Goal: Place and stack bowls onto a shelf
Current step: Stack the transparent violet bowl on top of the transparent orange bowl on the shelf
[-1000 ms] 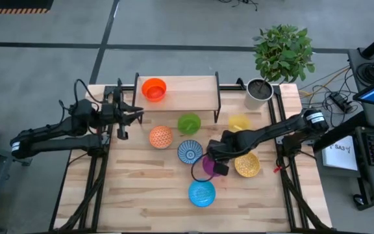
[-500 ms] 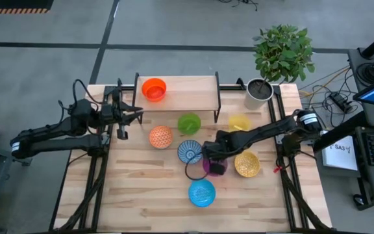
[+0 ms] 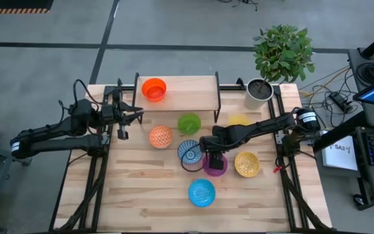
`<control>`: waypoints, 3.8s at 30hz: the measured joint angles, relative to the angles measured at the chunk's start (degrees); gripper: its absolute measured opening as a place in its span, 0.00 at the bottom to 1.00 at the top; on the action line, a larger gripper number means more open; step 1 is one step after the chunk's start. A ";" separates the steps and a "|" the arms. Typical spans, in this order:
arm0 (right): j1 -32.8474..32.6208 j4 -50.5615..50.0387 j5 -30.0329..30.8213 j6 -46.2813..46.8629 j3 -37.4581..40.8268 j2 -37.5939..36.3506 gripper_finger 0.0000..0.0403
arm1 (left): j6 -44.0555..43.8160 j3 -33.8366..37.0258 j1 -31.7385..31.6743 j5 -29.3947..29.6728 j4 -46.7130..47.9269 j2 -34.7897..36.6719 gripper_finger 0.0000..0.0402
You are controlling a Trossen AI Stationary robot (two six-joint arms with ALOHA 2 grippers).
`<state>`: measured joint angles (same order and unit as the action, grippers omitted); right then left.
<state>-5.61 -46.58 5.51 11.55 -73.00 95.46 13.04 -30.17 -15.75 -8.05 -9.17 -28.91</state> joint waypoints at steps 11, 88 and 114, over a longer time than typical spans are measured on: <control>0.02 2.90 -0.03 -2.16 2.14 2.98 0.35 | 0.00 0.00 0.00 0.00 0.09 0.00 0.11; 30.49 6.06 -2.94 3.87 -59.61 25.34 0.02 | -1.59 0.11 0.01 0.00 5.97 8.84 0.11; 30.51 17.42 -2.46 4.33 -58.41 28.76 0.20 | -1.55 0.20 0.02 0.00 5.88 8.74 0.11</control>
<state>24.91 -29.17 3.05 15.88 -131.41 124.22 11.49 -29.98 -15.73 -8.05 -3.29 -20.16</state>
